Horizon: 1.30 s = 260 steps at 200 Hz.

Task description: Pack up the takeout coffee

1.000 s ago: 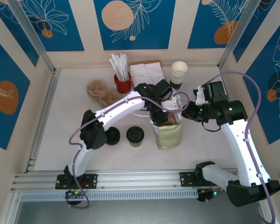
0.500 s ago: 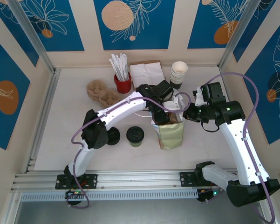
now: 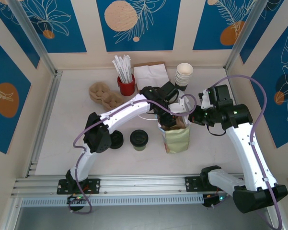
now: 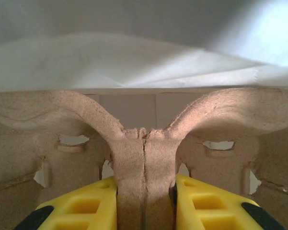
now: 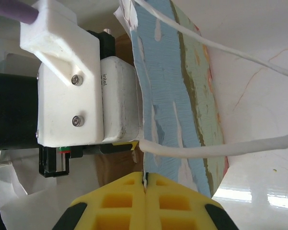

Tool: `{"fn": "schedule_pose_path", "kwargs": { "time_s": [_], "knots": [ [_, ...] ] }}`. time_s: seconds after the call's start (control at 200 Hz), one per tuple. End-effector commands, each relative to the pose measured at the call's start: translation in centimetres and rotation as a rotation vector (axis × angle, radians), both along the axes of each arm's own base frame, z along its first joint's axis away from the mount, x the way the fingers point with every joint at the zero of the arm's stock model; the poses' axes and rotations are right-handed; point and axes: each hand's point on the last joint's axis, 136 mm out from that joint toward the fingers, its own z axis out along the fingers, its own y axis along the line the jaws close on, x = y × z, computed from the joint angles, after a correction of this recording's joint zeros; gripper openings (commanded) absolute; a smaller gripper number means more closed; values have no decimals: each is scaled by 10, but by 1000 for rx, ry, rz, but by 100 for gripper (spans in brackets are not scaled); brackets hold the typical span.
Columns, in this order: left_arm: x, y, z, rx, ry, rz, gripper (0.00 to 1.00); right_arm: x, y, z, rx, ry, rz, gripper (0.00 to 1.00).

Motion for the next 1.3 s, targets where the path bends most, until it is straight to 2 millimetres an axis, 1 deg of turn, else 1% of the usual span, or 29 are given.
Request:
{"fn": "schedule_pose_path", "kwargs": {
  "time_s": [0.0,0.175,0.275,0.43,0.585,0.72,0.76,0.87,1.07,1.18,1.295],
  "knots": [
    [-18,-17,-3,-49,53,-76,28,-1,7,3,54,-16,11,0],
    [-13,-22,-19,-25,57,-73,27,0,2,4,55,-17,8,0],
    [-11,-23,-32,-3,68,-70,28,1,0,6,56,-24,2,0],
    [-8,-24,-44,19,76,-60,27,0,-4,6,58,-28,-3,0],
    [-6,-22,-53,50,80,-45,27,0,-5,5,61,-27,-7,0],
    [-2,-17,-59,85,69,-30,27,0,-3,12,81,-47,1,0],
    [-2,-16,-58,92,67,-27,27,0,-2,15,93,-56,2,0],
    [-2,-14,-48,92,62,-16,27,1,4,25,135,-81,10,0],
    [-4,5,-24,126,20,-19,27,1,16,45,236,-99,14,0],
    [-6,15,-16,146,4,-21,27,1,17,49,245,-104,16,0],
    [-7,20,-9,152,-2,-18,27,0,16,46,231,-107,16,0]
  ]
}}
